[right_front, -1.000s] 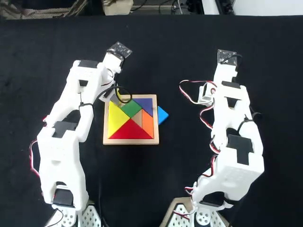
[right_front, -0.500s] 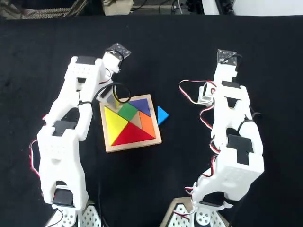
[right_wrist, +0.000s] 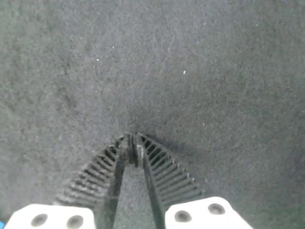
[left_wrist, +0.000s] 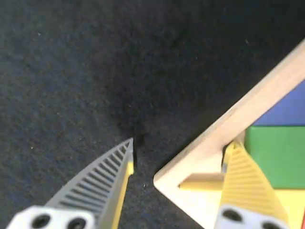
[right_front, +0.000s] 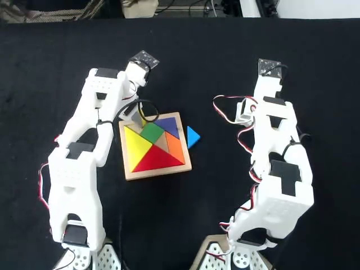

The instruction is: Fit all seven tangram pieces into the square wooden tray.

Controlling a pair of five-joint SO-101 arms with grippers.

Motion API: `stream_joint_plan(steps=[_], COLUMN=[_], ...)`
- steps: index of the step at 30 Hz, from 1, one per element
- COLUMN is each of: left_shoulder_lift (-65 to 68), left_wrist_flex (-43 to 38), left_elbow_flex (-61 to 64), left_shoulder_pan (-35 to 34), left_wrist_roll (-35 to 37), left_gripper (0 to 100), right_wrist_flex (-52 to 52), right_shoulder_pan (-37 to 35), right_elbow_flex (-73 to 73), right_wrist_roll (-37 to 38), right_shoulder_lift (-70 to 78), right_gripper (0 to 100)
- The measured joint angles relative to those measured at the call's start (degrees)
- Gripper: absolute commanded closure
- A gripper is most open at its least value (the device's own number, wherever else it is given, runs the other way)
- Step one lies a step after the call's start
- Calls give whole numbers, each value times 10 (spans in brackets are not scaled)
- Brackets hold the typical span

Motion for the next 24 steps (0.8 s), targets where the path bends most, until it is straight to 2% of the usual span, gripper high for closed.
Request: stream_joint_plan(steps=[4,9,18,24], left_shoulder_lift=[28,67,116,117], left_wrist_flex=[4,52,123,199], left_elbow_flex=[-42,-132,-223,-299], left_shoulder_pan=[-3,-7,7,13], left_wrist_roll=[15,59,64,86], left_gripper=[707,707,711,711], right_wrist_flex=[0,0,0,0], right_shoulder_pan=[0,0,0,0], right_elbow_flex=[0,0,0,0], right_wrist_roll=[0,0,0,0], right_shoulder_lift=[0,0,0,0], right_gripper=[987,987,987,987])
